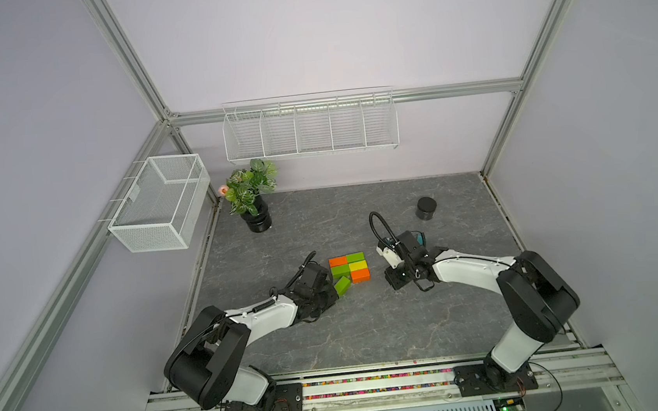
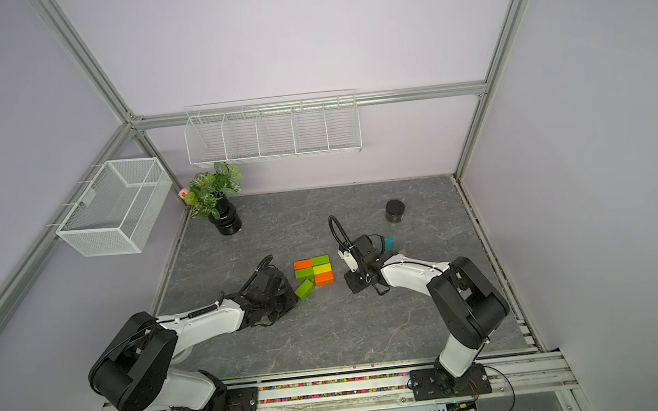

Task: Assemble a piece of candy with building blocks
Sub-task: Assemble the building block at the center of the board.

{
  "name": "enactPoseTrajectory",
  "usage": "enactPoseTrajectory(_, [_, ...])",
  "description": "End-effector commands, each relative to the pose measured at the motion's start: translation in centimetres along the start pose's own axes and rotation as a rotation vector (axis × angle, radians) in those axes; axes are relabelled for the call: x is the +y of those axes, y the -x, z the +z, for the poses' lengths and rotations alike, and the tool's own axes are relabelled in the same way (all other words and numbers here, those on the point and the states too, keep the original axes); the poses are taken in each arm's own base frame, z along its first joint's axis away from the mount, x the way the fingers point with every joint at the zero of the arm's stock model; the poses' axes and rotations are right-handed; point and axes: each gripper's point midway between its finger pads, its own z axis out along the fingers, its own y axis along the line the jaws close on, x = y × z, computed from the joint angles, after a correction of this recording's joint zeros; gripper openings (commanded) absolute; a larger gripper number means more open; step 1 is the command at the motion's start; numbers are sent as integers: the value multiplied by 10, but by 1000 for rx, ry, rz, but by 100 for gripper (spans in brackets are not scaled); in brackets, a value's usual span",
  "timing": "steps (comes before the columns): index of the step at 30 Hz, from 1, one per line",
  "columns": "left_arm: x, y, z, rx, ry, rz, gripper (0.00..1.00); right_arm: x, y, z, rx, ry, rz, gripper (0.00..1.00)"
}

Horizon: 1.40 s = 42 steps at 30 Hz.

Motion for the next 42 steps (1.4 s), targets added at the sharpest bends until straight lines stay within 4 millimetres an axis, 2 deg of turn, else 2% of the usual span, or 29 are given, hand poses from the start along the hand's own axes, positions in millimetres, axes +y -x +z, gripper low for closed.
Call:
enactPoseTrajectory(1, [7, 5, 4, -9, 37, -10, 0, 1, 3, 1, 11, 12, -5, 20])
enactPoseTrajectory(18, [2, 16, 13, -5, 57, 21, 0, 1, 1, 3, 21, 16, -6, 21])
enactPoseTrajectory(29, [6, 18, 22, 6, 75, 30, 0, 2, -1, 6, 31, 21, -6, 21])
enactPoseTrajectory(42, [16, 32, 21, -23, 123, 41, 0, 5, -1, 10, 37, 37, -7, 22])
